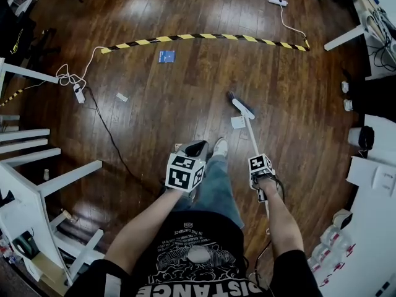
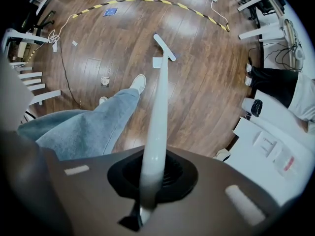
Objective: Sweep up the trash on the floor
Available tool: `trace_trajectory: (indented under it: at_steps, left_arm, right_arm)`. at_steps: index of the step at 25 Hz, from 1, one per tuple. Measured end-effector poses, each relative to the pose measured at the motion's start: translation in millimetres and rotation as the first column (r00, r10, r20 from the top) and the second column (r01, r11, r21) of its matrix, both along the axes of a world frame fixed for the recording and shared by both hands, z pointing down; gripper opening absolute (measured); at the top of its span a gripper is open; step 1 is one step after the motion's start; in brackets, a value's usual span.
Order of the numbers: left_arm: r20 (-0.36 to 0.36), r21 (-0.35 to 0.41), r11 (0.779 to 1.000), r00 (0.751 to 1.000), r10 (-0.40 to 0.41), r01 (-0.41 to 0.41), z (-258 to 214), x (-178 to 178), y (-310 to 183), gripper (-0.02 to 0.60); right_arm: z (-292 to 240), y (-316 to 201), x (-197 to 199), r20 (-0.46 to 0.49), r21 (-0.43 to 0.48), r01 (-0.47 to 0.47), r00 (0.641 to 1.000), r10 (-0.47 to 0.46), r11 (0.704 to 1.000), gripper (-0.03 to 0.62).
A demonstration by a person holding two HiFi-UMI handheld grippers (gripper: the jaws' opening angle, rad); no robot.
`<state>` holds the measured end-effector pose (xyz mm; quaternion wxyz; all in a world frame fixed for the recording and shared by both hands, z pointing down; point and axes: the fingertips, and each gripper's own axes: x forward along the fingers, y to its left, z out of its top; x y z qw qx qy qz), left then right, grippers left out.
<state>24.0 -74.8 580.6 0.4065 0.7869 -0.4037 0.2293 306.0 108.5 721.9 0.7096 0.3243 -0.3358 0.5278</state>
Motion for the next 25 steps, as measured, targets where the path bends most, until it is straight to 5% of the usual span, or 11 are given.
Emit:
trace_trajectory:
  at_steps: [13, 25]
  left_arm:
    - [-0.022, 0.016, 0.997, 0.997, -0.069, 0.069, -6.6, -54.7, 29.0, 0.005]
    - [-0.035, 0.033, 0.979, 0.979, -0.201, 0.202, -22.8, -112.4, 51.1, 0.005]
  right_arm:
    - [-20.0, 11.6, -26.4, -0.009, 0.082, -0.012, 1.0, 0.013, 0.997, 0.0]
    - [-38.9, 15.4, -123.6, 0.127, 0.173, 0.07, 0.987, -0.093, 0.982, 0.0]
